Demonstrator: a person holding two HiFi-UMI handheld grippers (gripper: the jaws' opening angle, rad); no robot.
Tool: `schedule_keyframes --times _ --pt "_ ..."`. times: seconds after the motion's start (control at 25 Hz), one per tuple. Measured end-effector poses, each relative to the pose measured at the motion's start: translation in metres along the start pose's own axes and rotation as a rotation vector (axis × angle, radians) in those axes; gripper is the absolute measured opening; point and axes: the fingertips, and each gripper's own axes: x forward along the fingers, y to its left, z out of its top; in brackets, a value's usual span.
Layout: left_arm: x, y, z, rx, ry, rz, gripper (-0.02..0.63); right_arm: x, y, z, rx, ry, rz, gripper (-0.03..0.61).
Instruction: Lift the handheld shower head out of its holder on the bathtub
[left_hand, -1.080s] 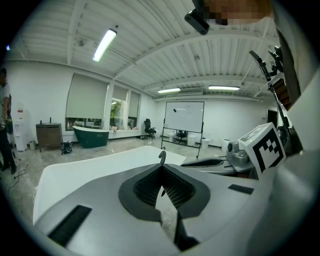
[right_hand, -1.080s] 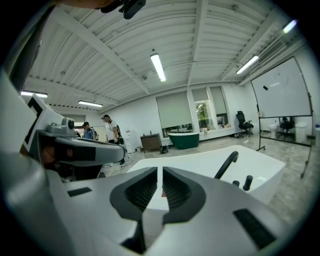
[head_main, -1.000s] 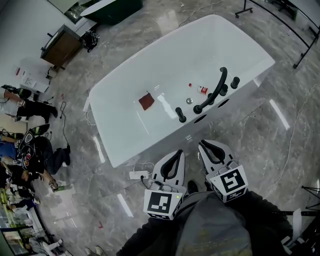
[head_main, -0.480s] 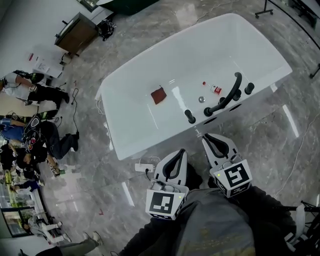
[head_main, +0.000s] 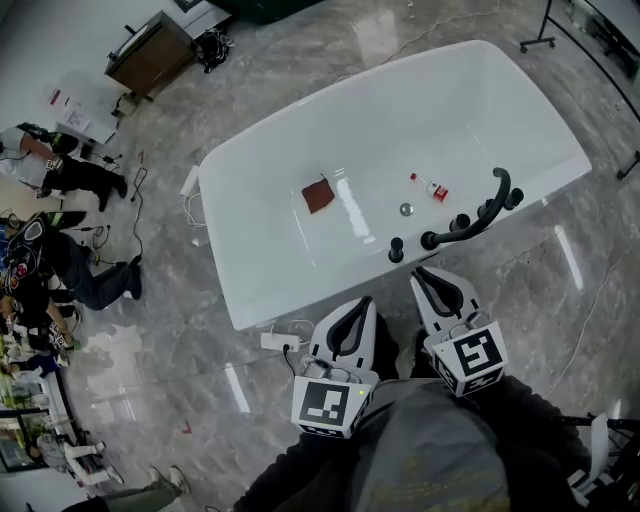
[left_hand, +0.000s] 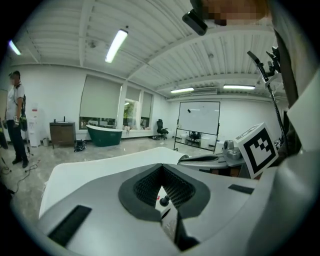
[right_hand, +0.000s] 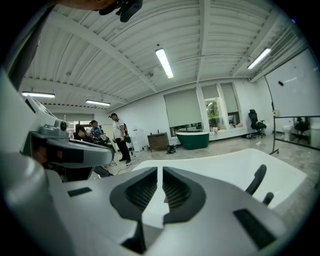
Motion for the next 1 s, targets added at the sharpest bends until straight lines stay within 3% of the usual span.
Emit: schedule_keyframes --times 0.32,0.68,1.0 --pt "0.027 0.041 -0.008 -0.06 0.002 -0.046 0.002 0.04 -0.004 -0.008 -0.017 0.06 -0.04 0.031" --pt "0.04 0.093 -0.001 -0.081 -0.027 -0.065 0.002 0.086 0.008 0.008 -0.05 0.068 -0.055 0.031" --pt "0.056 0.1 -0.002 -0.083 -0.004 -0.087 0.002 0.094 -0.002 0.012 -0.019 0.069 -0.079 0.031"
